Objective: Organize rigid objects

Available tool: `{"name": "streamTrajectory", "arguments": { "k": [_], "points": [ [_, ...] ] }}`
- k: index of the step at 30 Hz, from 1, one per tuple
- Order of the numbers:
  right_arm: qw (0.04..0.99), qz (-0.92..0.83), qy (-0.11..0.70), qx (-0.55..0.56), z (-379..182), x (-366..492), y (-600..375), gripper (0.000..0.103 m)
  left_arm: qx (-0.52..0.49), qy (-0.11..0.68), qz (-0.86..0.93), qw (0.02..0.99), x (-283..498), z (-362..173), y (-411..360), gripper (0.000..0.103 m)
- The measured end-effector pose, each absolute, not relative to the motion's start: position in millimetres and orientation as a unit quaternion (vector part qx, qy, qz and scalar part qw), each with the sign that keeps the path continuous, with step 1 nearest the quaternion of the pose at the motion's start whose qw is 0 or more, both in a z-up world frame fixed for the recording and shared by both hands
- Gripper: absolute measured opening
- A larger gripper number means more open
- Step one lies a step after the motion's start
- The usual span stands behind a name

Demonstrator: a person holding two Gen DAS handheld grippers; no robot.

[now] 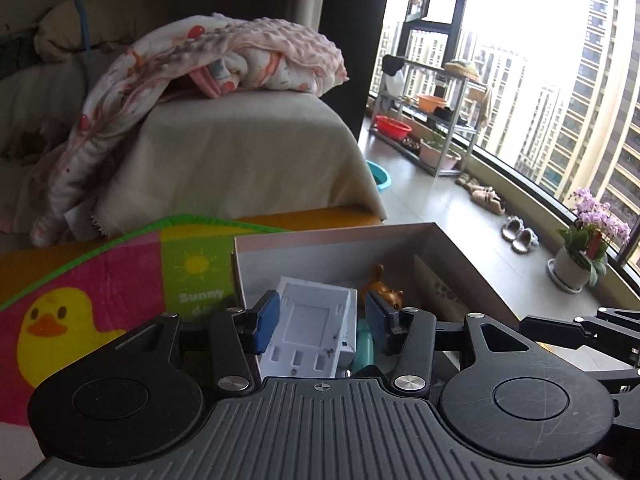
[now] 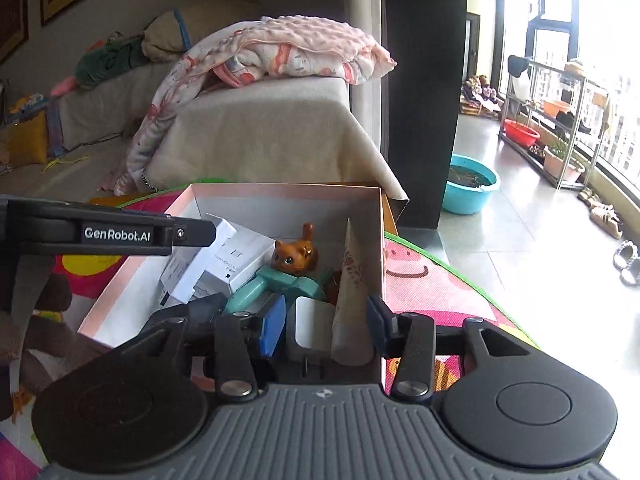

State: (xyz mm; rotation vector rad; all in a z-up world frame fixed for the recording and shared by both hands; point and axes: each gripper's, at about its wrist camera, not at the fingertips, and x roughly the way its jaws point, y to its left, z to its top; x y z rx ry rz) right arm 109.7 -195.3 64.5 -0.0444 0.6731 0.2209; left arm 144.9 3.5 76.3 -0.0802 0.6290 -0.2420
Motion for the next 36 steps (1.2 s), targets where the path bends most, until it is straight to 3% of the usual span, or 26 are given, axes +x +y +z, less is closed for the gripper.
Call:
{"name": "streamTrajectory", "arguments": {
  "k": [5, 10, 15, 17, 19, 20, 21, 23, 27, 36],
  "points": [
    [0.956, 0.114, 0.265, -0.058, 77, 62, -191, 0.067, 0.005, 0.280, -0.125, 0.952, 74, 93, 15, 0.052],
    [0.954, 0.138, 0.260, -0.049, 73, 15, -187, 0.082, 0.028, 0.320, -0.097, 0.942, 4, 65, 29, 0.052],
    [0.934, 0.152, 0.322, -0.038, 41, 4, -168, 0.083, -0.024, 0.376, -0.061, 0.924, -17, 20, 43, 0.053],
    [0.923, 0.154, 0.351, -0.042, 28, 7, -160, 0.083, -0.017, 0.354, -0.053, 0.934, -25, 12, 38, 0.054],
    [0.913, 0.145, 0.377, -0.058, 14, 12, -153, 0.089, -0.008, 0.345, -0.045, 0.937, -27, 9, 29, 0.064],
    [0.916, 0.136, 0.372, -0.057, 10, 12, -153, 0.103, -0.010, 0.340, -0.046, 0.939, -28, 7, 25, 0.076],
    [0.919, 0.115, 0.371, -0.058, 6, 13, -154, 0.103, -0.006, 0.338, -0.051, 0.940, -27, 6, 20, 0.085],
    [0.919, 0.110, 0.377, -0.035, 6, 16, -161, 0.103, 0.000, 0.338, -0.045, 0.940, -24, 5, 15, 0.087],
    [0.922, 0.113, 0.369, -0.036, 4, 19, -168, 0.103, -0.039, 0.331, -0.024, 0.943, -18, 6, 19, 0.088],
    [0.934, 0.083, 0.346, -0.020, 1, 18, -175, 0.103, -0.019, 0.331, 0.018, 0.943, -12, 4, 5, 0.089]
  ]
}}
